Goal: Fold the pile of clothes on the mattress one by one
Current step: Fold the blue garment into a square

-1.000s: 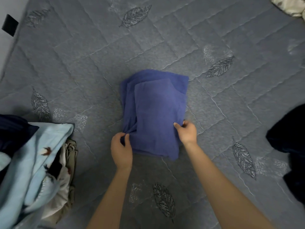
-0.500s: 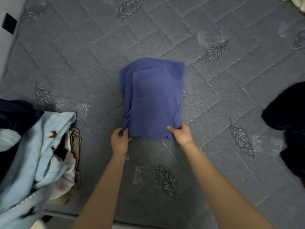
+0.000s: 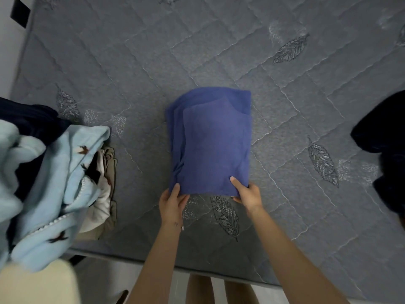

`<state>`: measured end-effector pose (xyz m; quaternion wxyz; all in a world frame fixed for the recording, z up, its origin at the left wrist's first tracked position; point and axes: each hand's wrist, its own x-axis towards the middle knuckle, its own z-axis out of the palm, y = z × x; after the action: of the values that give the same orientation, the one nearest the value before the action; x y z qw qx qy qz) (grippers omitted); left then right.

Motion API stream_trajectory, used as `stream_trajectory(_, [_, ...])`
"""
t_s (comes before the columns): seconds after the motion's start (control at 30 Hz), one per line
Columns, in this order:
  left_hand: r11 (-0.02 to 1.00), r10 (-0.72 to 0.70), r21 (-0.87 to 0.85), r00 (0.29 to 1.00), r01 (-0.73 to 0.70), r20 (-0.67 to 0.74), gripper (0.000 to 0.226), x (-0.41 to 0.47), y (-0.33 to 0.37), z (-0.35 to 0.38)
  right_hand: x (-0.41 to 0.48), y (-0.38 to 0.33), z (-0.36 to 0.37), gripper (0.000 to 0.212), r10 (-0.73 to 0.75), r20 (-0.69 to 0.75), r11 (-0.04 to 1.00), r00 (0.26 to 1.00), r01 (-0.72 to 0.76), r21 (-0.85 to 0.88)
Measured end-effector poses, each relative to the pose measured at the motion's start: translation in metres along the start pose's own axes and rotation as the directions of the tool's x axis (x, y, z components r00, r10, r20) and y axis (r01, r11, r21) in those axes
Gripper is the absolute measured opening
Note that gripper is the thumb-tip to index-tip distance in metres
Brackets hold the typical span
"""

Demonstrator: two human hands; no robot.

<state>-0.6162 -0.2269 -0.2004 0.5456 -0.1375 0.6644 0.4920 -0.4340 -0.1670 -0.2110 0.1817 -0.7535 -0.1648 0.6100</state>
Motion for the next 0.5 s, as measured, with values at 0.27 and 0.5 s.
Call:
stream_trajectory(0.27, [0.993, 0.115, -0.037, 0.99, -0.113, 0.079, 0.022, 0.001, 0.034, 0.039, 0.0, -0.035, 0.006, 0.008, 0.001, 0.01, 0.99, 1.0, -0.003, 0.141])
stream_trajectory(0.5, [0.979, 0.173, -0.128, 0.977, -0.157, 0.123, 0.01, 0.019, 0.086, 0.094, 0.013, -0.109, 0.023, 0.01, -0.033, -0.049, 0.904, 0.998, 0.051, 0.425])
